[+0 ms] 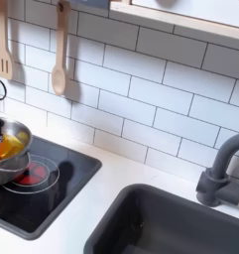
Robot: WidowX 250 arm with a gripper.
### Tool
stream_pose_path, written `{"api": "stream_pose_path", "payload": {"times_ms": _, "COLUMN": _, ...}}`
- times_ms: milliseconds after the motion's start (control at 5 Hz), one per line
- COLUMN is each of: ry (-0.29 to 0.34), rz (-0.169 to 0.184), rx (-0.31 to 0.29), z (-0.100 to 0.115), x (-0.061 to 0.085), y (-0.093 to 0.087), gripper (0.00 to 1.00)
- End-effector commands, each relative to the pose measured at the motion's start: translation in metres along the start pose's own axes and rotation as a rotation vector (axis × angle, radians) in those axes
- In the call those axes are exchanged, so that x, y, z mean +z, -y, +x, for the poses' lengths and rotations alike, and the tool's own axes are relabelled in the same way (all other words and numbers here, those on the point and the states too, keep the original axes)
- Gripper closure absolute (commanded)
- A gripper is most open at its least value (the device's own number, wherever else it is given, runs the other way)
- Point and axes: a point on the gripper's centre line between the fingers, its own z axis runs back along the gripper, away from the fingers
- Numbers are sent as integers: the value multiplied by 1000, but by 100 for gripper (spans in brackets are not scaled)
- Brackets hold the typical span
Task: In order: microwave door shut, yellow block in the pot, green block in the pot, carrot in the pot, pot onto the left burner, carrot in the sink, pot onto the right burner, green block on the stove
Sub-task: 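Slide the pot onto the left burner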
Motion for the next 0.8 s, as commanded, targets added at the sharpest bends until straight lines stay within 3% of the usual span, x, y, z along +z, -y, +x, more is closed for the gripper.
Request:
{"api": "stream_pose_path", "payload": {"times_ms": 0, "ry": -1, "rz": 11, "rx": 19, "z": 1, "x": 0, "y": -12, "gripper": 0}}
{"api": "stream_pose_path", "payload": {"times_ms": 600, "ry": -5, "rz": 22, "rx": 81, "z": -3, "x": -2, "y": -45, "gripper": 0}}
